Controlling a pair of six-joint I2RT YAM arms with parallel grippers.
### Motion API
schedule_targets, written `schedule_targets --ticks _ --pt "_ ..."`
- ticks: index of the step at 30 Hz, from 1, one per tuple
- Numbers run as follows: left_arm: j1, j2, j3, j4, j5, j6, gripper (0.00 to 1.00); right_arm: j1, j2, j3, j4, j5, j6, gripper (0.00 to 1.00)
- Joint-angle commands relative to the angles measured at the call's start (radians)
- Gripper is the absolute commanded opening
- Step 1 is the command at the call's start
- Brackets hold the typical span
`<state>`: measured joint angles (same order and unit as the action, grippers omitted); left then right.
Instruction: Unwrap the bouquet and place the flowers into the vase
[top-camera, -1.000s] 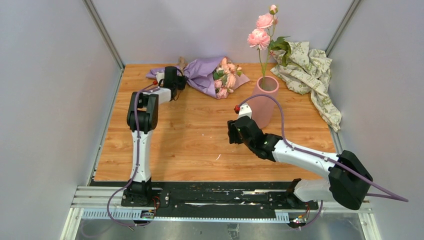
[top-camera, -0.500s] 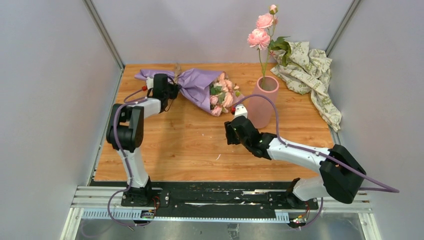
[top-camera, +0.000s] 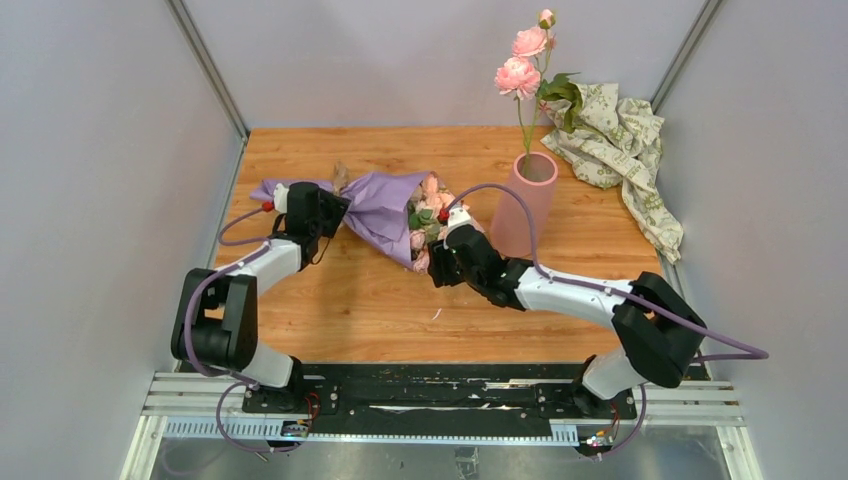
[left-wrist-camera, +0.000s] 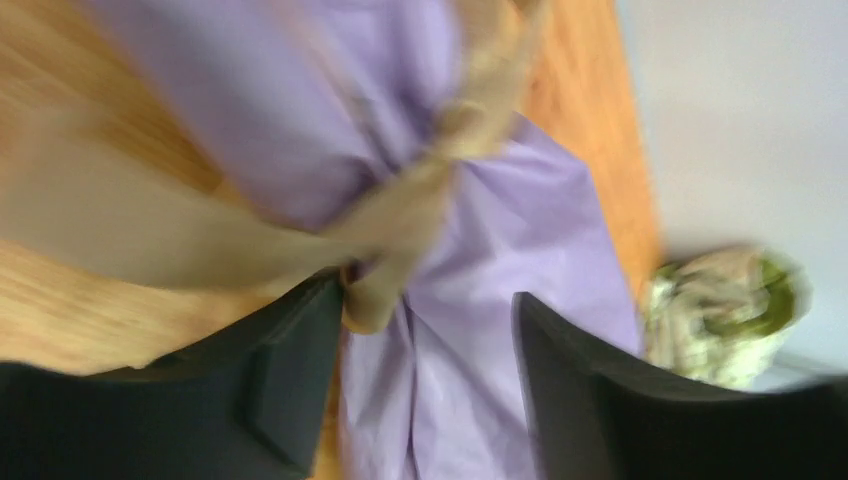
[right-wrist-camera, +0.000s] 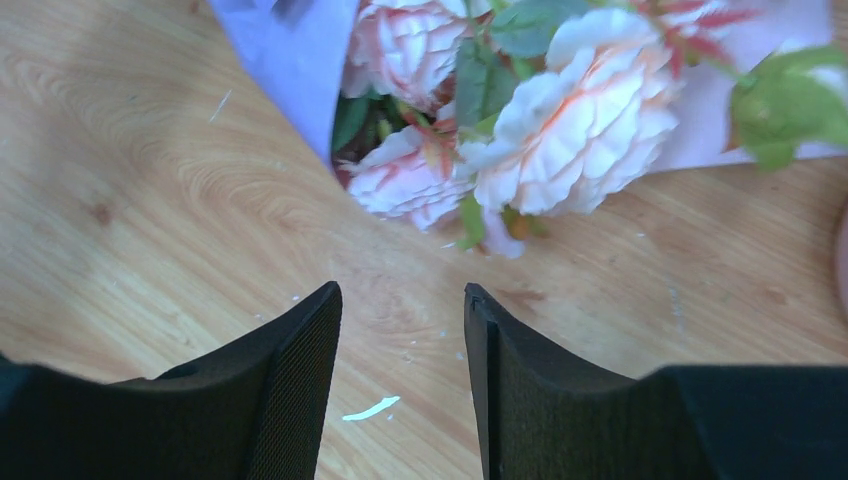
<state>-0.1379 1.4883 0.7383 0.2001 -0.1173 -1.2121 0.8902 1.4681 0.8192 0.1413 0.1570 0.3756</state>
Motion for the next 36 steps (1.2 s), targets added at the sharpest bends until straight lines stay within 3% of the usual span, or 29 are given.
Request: schedule_targets --ticks 1,2,6,9,11,12,15,19,23,27,31,36 --pt "-0.003 -0.079 -0.043 -0.072 0.006 0.098 0.89 0.063 0.020 0.040 0.008 -0.041 0.005 0.52" --pt "-0.005 -0.106 -0.059 -0.073 -0.007 0.102 0.98 0.079 0.023 0.047 0.003 -0.038 0.002 0.51" --pt "-0.008 -0.194 -0.038 -0.141 -0.081 0.166 1.00 0.137 0.051 0.073 0.008 -0.048 0.009 0.44" --pt "-0.002 -0.135 0.149 -0.309 -0.159 0.302 1.00 0.166 0.114 0.102 0.026 -0.078 0.015 0.25" --pt "0.008 -0.026 0.312 -0.372 -0.141 0.437 1.00 0.175 0.183 0.134 0.034 -0.108 0.020 0.03" --pt "0.016 0.050 0.412 -0.435 -0.127 0.472 1.00 0.176 0.201 0.141 0.043 -0.116 0.025 0.00" --pt "0.049 0.274 0.701 -0.570 -0.091 0.561 1.00 0.177 0.276 0.158 0.078 -0.141 0.039 0.00" --pt "0.118 0.458 0.850 -0.571 -0.027 0.555 1.00 0.177 0.330 0.173 0.079 -0.136 0.039 0.00" --pt "0.182 0.660 1.025 -0.694 0.013 0.573 0.99 0.164 0.359 0.184 0.073 -0.125 0.035 0.00" --pt "0.191 0.708 1.013 -0.705 -0.057 0.570 0.95 0.124 0.377 0.194 0.088 -0.172 0.049 0.00" --pt "0.192 0.765 1.024 -0.758 -0.030 0.582 0.94 0.081 0.387 0.217 0.093 -0.185 0.046 0.00" --pt "0.190 0.693 0.844 -0.722 -0.062 0.592 0.93 0.052 0.396 0.231 0.090 -0.173 0.022 0.00"
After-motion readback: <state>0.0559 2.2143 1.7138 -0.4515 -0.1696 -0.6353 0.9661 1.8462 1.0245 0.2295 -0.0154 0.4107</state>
